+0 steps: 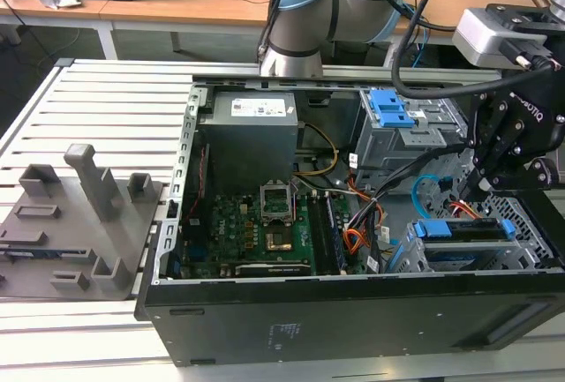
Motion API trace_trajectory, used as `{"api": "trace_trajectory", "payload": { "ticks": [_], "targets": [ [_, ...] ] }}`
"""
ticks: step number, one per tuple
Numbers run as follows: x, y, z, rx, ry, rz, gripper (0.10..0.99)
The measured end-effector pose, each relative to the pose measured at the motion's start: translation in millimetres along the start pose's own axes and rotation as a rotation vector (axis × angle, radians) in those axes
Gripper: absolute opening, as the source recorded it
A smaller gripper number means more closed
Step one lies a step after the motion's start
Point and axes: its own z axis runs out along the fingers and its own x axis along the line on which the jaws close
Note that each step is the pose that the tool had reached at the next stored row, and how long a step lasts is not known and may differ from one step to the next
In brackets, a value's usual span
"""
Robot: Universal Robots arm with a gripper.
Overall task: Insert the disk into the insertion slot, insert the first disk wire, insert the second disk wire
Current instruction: 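Insert the second disk wire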
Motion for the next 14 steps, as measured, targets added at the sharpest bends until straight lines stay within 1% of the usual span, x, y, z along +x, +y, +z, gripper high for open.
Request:
{"api": "trace_trajectory", "payload": {
  "ticks": [1,6,11,13,14],
  "targets": [
    [0.0,0.0,0.0,0.0,0.0,0.0,0.114],
    [0.0,0.1,0.0,0.0,0.0,0.0,0.42],
    [-0.6,0.1,0.0,0.0,-0.0001,0.0,0.42],
    [-2.9,-2.0,-0.2,0.0,0.0,0.0,0.42],
    [-6.1,-2.9,-0.3,0.0,0.0,0.0,0.42]
  ]
}}
